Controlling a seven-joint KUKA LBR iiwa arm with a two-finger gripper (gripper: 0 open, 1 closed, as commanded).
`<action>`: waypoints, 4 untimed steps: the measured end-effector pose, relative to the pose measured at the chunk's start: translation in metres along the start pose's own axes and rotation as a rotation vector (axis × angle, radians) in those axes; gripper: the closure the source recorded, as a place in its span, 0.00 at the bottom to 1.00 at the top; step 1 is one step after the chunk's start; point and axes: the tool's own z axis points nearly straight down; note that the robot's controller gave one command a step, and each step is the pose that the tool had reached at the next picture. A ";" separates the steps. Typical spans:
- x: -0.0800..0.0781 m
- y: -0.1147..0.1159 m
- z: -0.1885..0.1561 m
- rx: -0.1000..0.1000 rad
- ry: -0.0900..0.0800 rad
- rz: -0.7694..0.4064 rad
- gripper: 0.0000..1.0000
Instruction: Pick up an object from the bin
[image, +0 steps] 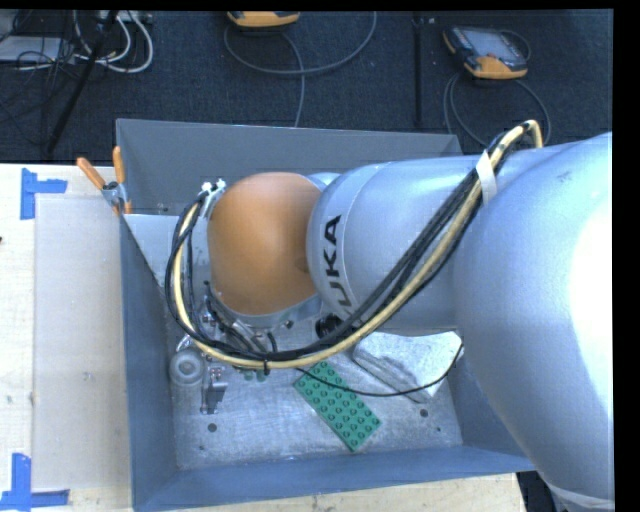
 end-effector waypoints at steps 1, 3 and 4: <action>-0.050 -0.033 0.078 -0.004 -0.013 -0.216 0.00; -0.053 -0.004 0.079 -0.002 -0.027 -0.488 1.00; 0.001 -0.011 -0.063 0.002 -0.015 -0.991 1.00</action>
Offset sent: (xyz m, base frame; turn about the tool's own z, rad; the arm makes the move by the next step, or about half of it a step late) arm 0.0479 -0.0340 -0.0802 -0.2171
